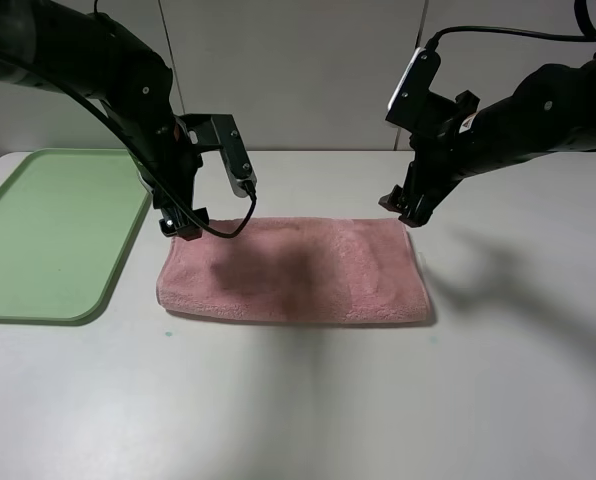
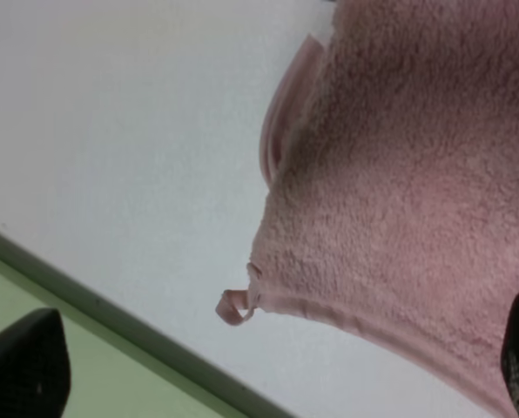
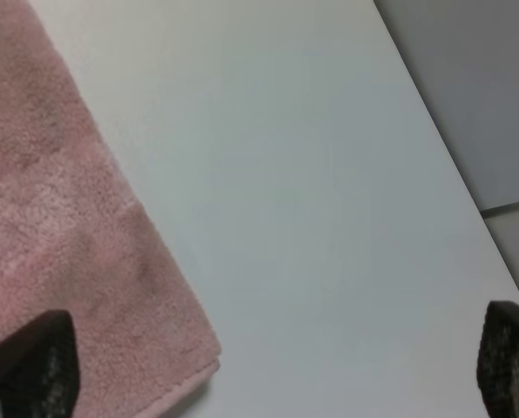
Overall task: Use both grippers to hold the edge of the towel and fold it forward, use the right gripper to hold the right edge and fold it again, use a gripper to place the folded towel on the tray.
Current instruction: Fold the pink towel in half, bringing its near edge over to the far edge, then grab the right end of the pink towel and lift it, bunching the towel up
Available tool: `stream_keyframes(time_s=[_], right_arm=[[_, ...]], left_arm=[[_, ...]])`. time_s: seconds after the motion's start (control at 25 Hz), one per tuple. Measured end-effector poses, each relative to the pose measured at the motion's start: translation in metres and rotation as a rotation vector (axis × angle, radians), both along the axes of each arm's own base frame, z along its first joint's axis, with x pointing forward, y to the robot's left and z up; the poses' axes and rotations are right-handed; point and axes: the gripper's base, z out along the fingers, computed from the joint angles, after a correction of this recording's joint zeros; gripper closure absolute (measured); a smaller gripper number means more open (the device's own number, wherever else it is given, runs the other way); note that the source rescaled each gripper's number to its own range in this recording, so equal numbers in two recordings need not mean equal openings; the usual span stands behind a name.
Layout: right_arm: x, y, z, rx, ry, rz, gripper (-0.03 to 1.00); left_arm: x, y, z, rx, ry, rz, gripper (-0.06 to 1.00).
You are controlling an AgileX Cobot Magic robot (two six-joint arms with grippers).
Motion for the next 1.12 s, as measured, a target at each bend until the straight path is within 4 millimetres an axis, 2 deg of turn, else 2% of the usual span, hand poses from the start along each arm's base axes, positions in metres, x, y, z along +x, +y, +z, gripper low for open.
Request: stream_keyframes(time_s=[0.84,1.12], right_arm=[[0.0000,0.0000,0.0000,0.006,0.002,-0.006,-0.03],[-0.0029,-0.0003,-0.0026,0.072,0.077,-0.091,-0.03]], left_arm=[[0.0002,-0.0003,0.0001,-0.011,-0.004,0.018,-0.05],[-0.0021,0.0022,-0.0007,0.013,0.023,0.031,-0.05]])
